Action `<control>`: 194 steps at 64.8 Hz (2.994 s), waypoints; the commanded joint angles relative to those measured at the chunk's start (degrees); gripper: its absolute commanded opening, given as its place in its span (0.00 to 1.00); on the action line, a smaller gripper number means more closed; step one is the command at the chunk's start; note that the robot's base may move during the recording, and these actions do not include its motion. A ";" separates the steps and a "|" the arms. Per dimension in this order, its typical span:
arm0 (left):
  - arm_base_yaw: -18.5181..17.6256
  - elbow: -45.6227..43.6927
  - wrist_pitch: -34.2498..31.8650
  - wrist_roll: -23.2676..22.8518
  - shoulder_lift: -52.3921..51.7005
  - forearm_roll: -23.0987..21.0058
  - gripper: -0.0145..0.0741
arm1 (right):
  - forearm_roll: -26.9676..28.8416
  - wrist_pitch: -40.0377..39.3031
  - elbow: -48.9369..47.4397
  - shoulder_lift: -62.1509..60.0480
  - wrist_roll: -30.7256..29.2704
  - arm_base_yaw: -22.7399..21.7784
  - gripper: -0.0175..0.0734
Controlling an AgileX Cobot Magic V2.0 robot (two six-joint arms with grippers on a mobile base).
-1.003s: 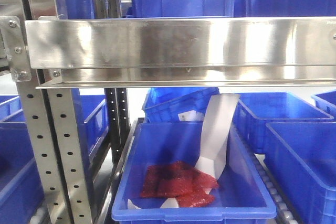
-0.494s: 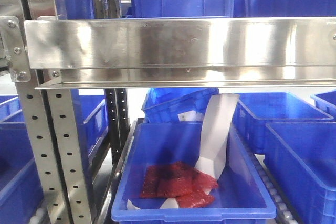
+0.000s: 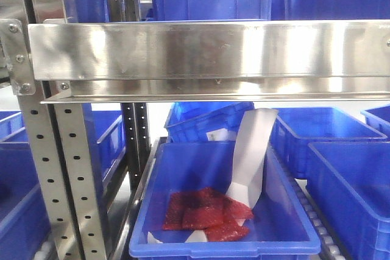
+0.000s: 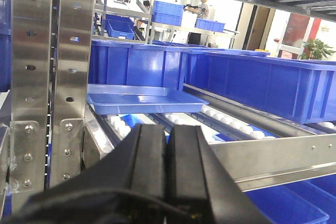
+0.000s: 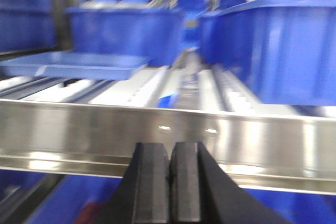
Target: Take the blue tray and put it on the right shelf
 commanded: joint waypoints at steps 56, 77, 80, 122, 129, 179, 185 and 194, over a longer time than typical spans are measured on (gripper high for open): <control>0.00 -1.69 -4.72 0.11 0.65 0.51 0.11 | 0.47 -5.77 7.26 -5.45 0.15 -1.53 0.25; 1.76 -1.27 0.58 0.45 -0.67 3.32 0.11 | 0.47 -5.77 7.26 -5.45 0.15 -1.53 0.25; 2.84 -0.91 3.46 2.99 -1.70 1.72 0.11 | 0.47 -5.77 7.26 -5.45 0.15 -1.53 0.25; 23.71 24.63 -15.24 38.68 -12.15 -30.68 0.11 | 0.47 -5.77 7.26 -5.39 0.15 -1.47 0.25; 25.13 24.63 -14.88 32.28 -12.15 -27.63 0.11 | 0.47 -5.77 7.26 -5.39 0.15 -1.47 0.25; 26.55 24.63 -9.61 28.96 -12.15 -23.87 0.11 | 0.47 -5.77 7.26 -5.39 0.15 -1.47 0.25; 26.55 24.63 -9.61 28.96 -12.15 -23.87 0.11 | 0.47 -5.77 7.26 -5.39 0.15 -1.47 0.25; 26.55 24.63 -9.52 28.96 -12.15 -23.87 0.11 | 0.47 -5.77 7.26 -5.39 0.15 -1.47 0.25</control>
